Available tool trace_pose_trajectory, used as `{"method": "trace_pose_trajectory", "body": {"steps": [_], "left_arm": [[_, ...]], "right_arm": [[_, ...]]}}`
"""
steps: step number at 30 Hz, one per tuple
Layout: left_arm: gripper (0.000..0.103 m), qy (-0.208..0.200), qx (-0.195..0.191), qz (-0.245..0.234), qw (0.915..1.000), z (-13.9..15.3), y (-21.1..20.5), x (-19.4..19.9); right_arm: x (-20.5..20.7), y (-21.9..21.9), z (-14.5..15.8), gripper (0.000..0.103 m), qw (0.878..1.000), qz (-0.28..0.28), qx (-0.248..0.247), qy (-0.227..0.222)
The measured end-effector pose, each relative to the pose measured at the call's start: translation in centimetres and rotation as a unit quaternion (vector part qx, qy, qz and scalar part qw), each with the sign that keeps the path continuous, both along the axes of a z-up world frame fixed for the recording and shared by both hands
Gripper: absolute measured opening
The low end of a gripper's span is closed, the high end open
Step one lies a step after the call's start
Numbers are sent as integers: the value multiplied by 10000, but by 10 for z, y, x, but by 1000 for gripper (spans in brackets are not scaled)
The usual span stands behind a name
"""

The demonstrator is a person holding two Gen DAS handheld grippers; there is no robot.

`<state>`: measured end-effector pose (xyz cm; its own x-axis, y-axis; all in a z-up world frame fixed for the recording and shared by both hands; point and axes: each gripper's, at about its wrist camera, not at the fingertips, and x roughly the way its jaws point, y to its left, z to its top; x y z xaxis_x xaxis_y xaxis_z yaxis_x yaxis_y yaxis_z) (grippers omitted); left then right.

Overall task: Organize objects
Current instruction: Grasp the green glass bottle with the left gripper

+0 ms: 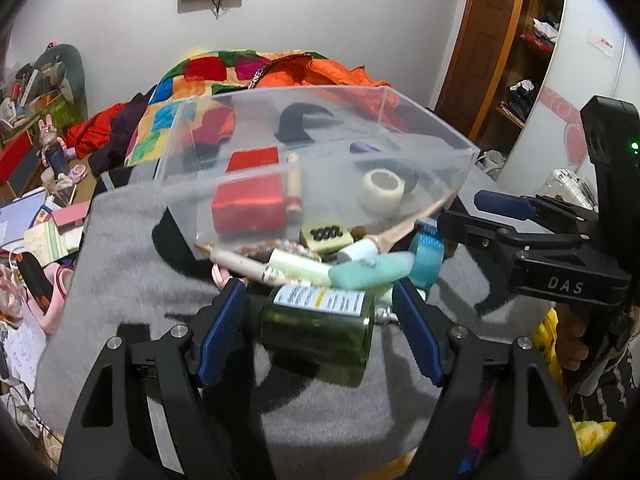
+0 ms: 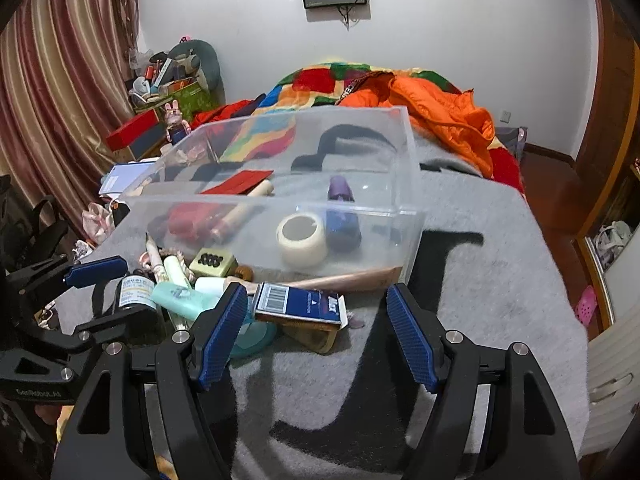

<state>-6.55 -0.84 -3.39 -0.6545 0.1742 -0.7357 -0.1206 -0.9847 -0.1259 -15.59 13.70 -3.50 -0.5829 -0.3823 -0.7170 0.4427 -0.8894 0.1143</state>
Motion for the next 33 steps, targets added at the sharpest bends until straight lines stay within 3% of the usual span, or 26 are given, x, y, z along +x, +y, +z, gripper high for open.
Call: {"method": "trace_pose_trajectory", "body": {"steps": [6,11,14,16,18,21,28,29,33], "left_arm": [[74,82,-60,-5,9999,-9,1,10],[58,218,-28,80,9997,-7,-2,18],[58,253,17,135,9996,-4,-4,23],[58,241,41,162,9996,-5,-5,26],[57,247,28,219,9995,-5,-7,29],[57,272,30,316,9991,-3,-12,34],[57,358,169,577,9976,5,-24,41],[57,381,189,607,9973,7,-26,41],[57,509,181,644,9965,16,-26,42]], "right_arm": [[-5,3,-8,69,9997,-51,-160,-181],[-8,8,-8,69,9990,-87,-309,-308],[-10,10,-11,69,9987,-166,-329,-363],[-12,14,-13,64,9980,-209,-405,-445],[-14,17,-18,51,9976,-234,-378,-536],[-15,21,-25,45,9967,-215,-454,-638],[-12,25,-21,43,9974,-257,-489,-452],[-10,25,-20,27,9975,-256,-501,-435],[-7,26,-15,23,9982,-208,-434,-366]]}}
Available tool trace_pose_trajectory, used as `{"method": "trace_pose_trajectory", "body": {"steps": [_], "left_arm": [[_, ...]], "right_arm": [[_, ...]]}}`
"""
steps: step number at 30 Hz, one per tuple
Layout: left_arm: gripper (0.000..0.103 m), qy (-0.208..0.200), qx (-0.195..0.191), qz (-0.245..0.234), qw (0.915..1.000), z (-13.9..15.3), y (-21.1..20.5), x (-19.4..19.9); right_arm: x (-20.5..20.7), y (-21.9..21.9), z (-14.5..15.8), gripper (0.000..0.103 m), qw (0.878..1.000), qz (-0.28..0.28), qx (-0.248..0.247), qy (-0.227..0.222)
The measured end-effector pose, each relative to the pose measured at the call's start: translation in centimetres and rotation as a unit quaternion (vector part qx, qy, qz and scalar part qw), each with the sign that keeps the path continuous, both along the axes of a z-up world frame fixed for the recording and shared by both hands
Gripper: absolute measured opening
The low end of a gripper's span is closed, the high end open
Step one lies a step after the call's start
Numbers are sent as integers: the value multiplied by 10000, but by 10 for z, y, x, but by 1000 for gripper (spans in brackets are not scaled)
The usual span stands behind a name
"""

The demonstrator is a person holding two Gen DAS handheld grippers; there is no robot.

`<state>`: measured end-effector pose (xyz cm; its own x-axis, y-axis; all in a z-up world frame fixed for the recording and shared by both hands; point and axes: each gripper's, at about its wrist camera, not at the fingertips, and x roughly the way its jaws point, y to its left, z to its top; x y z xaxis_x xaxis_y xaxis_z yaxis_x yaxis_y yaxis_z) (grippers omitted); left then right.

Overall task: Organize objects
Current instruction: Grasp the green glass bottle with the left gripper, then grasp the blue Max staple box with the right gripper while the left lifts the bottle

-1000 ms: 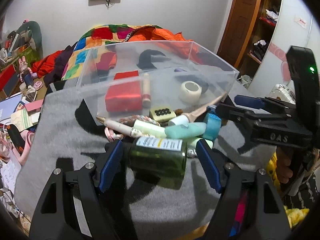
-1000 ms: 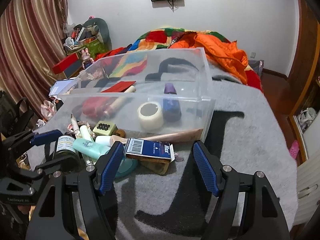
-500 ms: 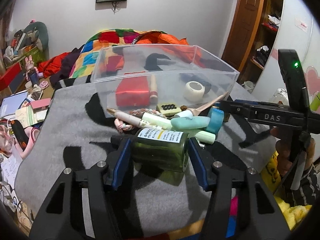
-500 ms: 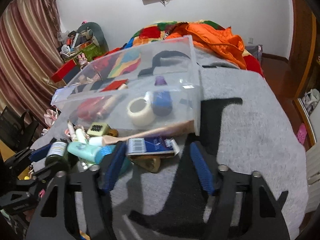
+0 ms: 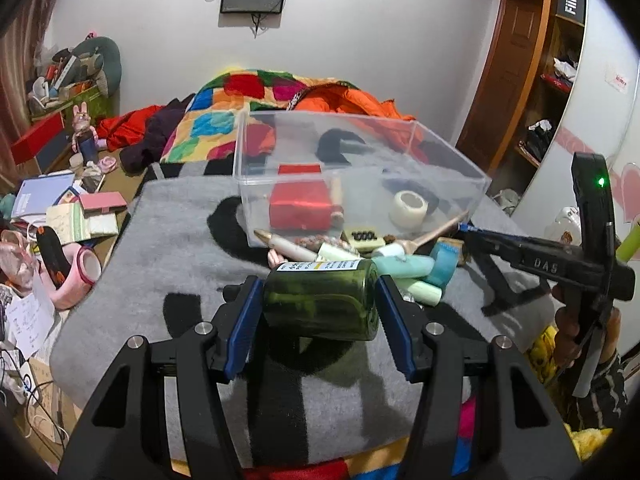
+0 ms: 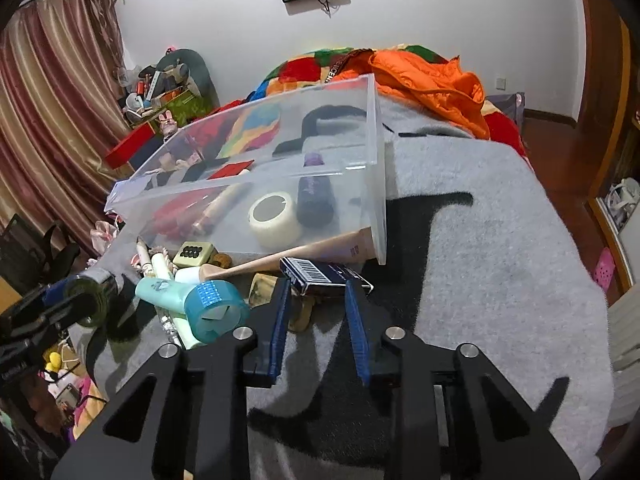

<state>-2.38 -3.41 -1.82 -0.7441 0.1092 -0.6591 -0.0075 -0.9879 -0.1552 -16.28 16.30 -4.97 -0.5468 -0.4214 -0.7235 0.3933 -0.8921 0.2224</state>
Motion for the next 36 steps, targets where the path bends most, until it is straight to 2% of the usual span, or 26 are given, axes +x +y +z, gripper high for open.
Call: {"method": "trace_pose_trajectory", "body": {"steps": [6,12,14,18,21,25,30,34,36], "left_arm": [[57,238,-23,-25,9997,16,5,0],[57,405,-88,-84,9991,30,9,-4],[57,414,-79,-95,9991,31,10,-8],[57,381,0,-123,9992,31,12,-14],[57,391,14,-141,9991,33,14,-19],[57,439,25,-177,9989,37,16,-25],[57,496,-22,-226,9985,42,20,-34],[57,511,-39,-251,9984,43,20,-37],[57,499,-42,-270,9984,42,21,-38]], "right_arm": [[6,0,1,12,9999,-8,93,141],[7,9,5,11,9992,-168,284,230],[7,9,3,18,9990,-133,386,189],[9,13,1,41,9988,-165,427,173],[14,13,4,46,9996,18,201,176],[12,4,11,47,9994,-6,201,288],[-10,-5,-2,47,9991,-75,406,36],[-18,10,-13,47,9993,-201,-43,-308],[-16,19,-15,47,9990,-254,-106,-366]]}}
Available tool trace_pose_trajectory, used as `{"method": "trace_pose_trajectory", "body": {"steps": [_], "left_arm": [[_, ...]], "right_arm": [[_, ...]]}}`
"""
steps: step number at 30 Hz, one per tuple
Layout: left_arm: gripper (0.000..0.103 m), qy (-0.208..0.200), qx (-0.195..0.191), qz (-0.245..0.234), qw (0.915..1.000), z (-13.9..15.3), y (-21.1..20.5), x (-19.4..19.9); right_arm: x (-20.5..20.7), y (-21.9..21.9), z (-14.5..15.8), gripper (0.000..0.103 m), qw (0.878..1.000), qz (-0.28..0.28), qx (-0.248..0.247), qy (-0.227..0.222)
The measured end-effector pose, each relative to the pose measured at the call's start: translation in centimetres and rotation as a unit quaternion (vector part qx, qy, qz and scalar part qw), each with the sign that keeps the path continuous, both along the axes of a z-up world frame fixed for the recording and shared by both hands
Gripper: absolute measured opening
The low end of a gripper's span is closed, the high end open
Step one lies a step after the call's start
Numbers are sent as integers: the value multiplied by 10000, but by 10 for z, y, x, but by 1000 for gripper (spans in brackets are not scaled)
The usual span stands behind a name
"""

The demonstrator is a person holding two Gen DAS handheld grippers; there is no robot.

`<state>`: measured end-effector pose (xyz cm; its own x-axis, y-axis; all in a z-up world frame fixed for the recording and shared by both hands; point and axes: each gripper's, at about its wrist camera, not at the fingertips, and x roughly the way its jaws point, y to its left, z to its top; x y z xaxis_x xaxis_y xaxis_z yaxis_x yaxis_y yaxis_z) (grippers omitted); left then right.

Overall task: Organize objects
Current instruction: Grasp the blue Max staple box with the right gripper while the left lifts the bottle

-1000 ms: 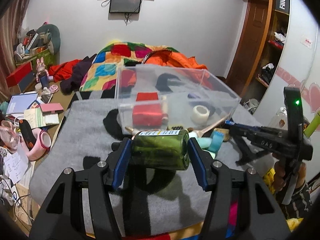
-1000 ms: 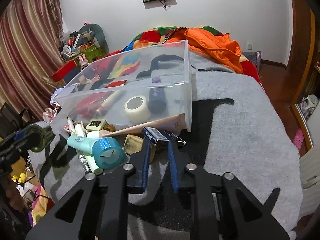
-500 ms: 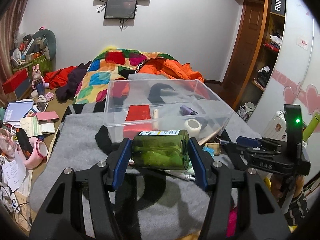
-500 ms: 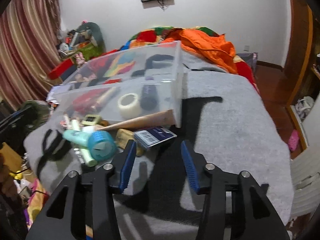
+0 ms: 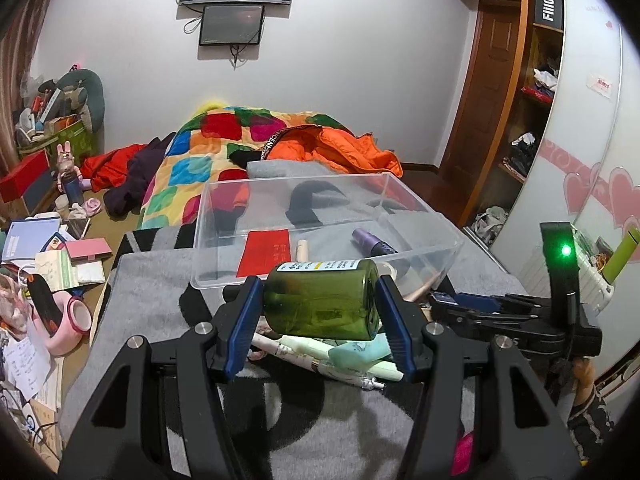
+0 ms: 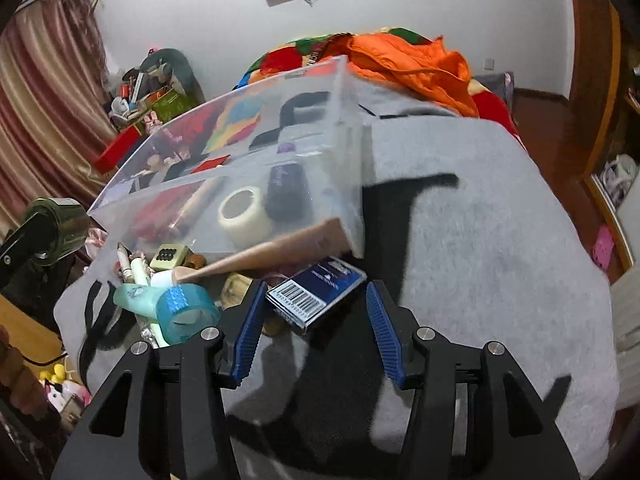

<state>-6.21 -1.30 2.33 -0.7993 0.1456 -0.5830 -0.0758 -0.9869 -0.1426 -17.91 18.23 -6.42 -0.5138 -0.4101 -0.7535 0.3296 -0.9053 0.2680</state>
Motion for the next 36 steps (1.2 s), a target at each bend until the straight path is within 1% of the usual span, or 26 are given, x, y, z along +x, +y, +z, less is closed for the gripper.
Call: {"method": "trace_pose_trajectory", "body": {"steps": [2,4,7,10,13,15,16,17,18,20,24,25,26,27,29,32,33,35,36], "left_arm": [[57,-19,-5,-21,10000,-2,1,-2],[57,-34,-49,-20,10000,-4,2,-4],[57,-70,-71,-5,10000,-6,3,-8],[57,-61,-89,31,9999,-3,1,-15],[53,1,-174,103,9998,1,0,-23],[43,3,-163,82,9998,4,-1,-29],[41,17,-162,74,9998,5,-2,-32],[38,35,-171,53,9998,6,-3,-35],[35,5,-183,35,9998,6,-3,-39],[35,-118,-200,55,9997,3,-4,-44],[36,-227,-2,-52,9997,-1,-10,-38],[36,-241,-4,-60,9997,-2,-11,-34],[39,-254,-22,-58,9997,-4,-11,-30],[46,-285,-26,-76,9996,-6,-11,-27],[53,-313,-76,-102,9994,-11,-9,-20],[58,-391,-331,-53,9987,-22,-5,-12],[61,-422,-389,-25,9983,-25,-6,-11],[66,-524,-399,34,9978,-31,-9,-12],[66,-599,-334,23,9976,-34,-12,-14]], "right_arm": [[2,6,-1,47,10000,-65,54,2],[4,14,-4,47,9995,-210,236,35],[5,23,-5,44,9990,-335,291,48],[3,18,-2,44,9988,-327,345,136],[-2,7,-2,44,9986,-216,443,190],[-5,-1,-7,33,9974,-204,645,228],[-3,-2,-8,31,9968,-214,713,283],[-2,-3,-8,25,9966,-205,736,323],[-1,-3,-7,25,9969,-180,701,323],[2,1,-4,25,9969,-200,684,333],[12,9,4,25,9966,-249,643,444],[15,12,7,25,9966,-281,611,482],[16,14,9,25,9965,-305,593,511],[17,15,13,25,9963,-329,574,550],[19,18,20,25,9961,-359,502,633],[23,18,33,25,9957,-320,402,765],[25,17,36,25,9953,-307,410,816],[28,15,42,25,9945,-265,421,924],[31,14,46,25,9943,-233,395,967]]}}
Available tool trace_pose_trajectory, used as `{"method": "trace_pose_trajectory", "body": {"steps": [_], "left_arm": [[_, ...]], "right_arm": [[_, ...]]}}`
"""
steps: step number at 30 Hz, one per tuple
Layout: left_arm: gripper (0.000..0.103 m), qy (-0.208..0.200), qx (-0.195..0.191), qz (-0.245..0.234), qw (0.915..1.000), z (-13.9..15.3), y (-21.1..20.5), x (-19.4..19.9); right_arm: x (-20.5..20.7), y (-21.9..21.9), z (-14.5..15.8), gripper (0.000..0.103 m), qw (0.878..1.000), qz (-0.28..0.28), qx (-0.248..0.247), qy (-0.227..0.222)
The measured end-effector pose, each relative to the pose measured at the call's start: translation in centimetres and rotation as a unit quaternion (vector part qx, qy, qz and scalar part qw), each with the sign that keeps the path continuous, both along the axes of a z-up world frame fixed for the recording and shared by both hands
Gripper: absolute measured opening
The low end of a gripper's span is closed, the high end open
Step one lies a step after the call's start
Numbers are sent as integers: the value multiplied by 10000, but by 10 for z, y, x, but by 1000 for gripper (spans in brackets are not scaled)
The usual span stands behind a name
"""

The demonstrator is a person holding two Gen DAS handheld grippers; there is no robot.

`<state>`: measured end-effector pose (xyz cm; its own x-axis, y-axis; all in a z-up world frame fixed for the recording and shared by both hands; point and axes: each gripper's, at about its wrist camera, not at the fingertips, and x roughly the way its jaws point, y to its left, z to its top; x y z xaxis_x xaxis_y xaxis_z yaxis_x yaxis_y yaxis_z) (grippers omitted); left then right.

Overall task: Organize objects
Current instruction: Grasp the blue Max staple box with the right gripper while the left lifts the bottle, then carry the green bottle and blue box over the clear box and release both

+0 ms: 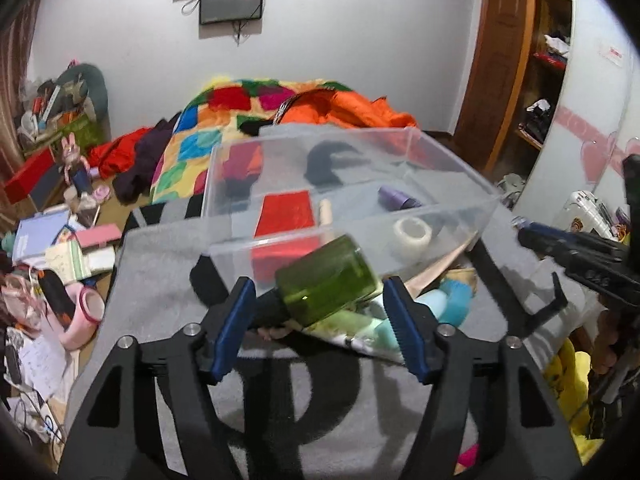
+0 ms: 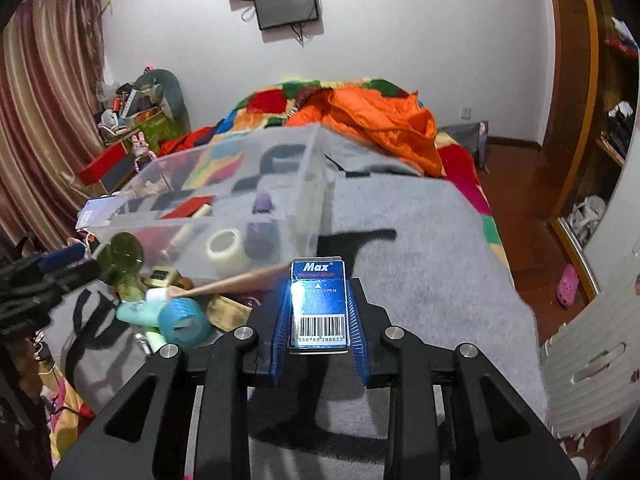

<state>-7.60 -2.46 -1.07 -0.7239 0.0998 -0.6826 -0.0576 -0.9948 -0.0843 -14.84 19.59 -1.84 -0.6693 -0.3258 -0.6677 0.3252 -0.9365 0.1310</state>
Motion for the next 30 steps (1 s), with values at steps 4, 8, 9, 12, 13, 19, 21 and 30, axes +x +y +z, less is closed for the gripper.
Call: {"method": "trace_pose_trajectory", "body": {"steps": [4,8,9,12,13,19,21,30], "left_arm": [[77,-142,273,3,9995,-6,-6,-14],[80,-151,280,-82,9995,-9,-1,-26],[80,-182,254,-118,9994,-11,2,-29],[80,-306,121,-160,9993,-19,11,-36],[80,-332,110,-156,9993,-21,12,-38],[64,-375,382,-105,9985,-30,6,-35],[64,-288,295,-28,9991,-28,5,-29],[64,207,301,114,9993,4,-3,-2]], "right_arm": [[3,-5,5,25,10000,69,-28,57],[3,-9,9,25,9998,149,-35,82],[3,-9,10,25,9998,164,-50,89],[0,-10,13,25,9996,215,-120,109],[-1,-11,15,25,9995,239,-150,122],[-4,-22,26,25,9986,410,-173,272],[-6,-26,30,25,9981,490,-213,301],[-25,-47,40,25,9967,659,-228,406]]}}
